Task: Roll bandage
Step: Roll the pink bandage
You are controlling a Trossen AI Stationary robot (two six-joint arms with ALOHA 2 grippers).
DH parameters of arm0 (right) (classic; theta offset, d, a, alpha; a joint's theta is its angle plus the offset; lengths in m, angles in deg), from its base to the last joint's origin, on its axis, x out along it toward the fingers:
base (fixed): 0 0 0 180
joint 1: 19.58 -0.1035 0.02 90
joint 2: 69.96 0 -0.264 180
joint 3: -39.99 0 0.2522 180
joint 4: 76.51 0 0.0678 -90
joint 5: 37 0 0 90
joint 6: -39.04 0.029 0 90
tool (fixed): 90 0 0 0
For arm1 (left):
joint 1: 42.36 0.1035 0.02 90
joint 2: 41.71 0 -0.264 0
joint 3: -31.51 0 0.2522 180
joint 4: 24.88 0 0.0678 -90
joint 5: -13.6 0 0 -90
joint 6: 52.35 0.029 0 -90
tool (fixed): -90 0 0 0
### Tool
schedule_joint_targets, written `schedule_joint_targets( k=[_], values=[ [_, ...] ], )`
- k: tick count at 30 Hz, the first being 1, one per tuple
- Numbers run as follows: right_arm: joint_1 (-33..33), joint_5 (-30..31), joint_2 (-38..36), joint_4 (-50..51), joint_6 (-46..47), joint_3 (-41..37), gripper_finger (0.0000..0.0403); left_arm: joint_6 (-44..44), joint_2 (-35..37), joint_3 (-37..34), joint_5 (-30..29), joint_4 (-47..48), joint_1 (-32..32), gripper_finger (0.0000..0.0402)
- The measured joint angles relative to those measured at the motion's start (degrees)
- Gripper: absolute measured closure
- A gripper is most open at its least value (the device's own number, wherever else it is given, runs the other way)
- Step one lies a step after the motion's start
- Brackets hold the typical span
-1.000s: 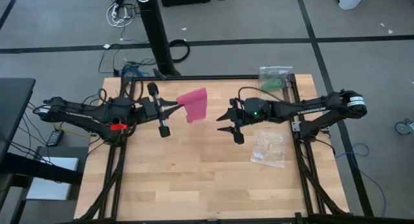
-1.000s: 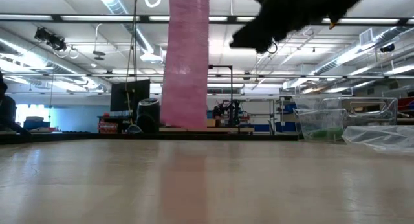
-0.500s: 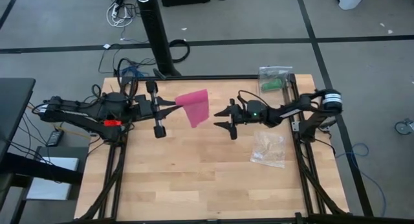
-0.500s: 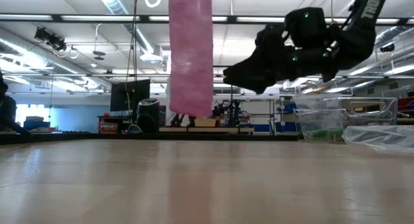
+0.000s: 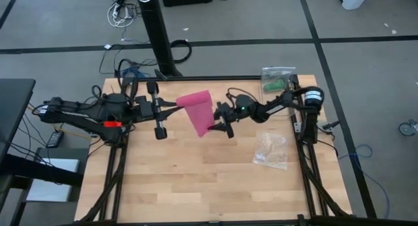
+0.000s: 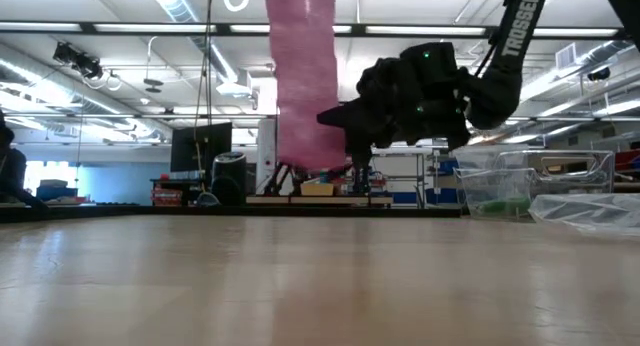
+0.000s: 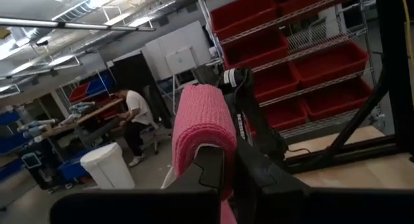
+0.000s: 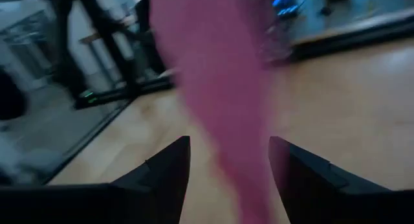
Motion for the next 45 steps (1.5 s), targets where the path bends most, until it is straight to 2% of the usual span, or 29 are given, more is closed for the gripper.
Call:
schedule_joint_targets(
  k=[3,7,10,13,15,24,28,32,39,45],
  values=[
    [-1.86,-0.28,2.13,-1.15,0.69,-0.10,0.0209,1.27,0.86,0.09,-0.99,-0.22,0.00,0.0382],
    [-4.57,4.07,2.91,-1.57,1.05,-0.33,0.0244,1.65,1.76,0.03,-2.09,0.21,0.02,0.0382],
    [-6.39,7.65,2.53,-1.99,0.84,-0.38,0.0297,2.23,1.88,0.03,-3.06,0.27,0.04,0.0382],
    [-8.40,9.39,2.32,-4.08,-0.25,-0.36,0.0372,2.40,1.92,0.00,-3.74,1.06,0.07,0.0382],
    [-9.68,9.75,2.32,-4.26,-0.67,-0.36,0.0392,2.61,1.97,0.00,-5.17,1.55,0.07,0.0382],
    [-16.51,9.40,2.32,-4.17,1.22,-0.38,0.0398,2.74,2.00,-2.47,-13.98,5.09,2.96,0.0382],
    [-19.55,9.56,1.13,-3.83,1.54,-0.38,0.0400,2.47,1.98,-5.93,-14.90,4.04,5.17,0.0382],
    [-22.32,9.77,-3.21,-2.46,1.12,-0.40,0.0401,1.35,1.98,-10.66,-14.86,1.15,7.35,0.0382],
    [-26.27,16.10,-15.37,9.91,-3.71,0.28,0.0401,-1.70,2.27,-21.46,-9.46,-6.58,10.49,0.0382],
    [-28.71,22.87,-23.19,26.43,-8.25,6.25,0.0402,-2.94,2.05,-31.60,-9.24,-16.51,13.86,0.0382]
  ],
)
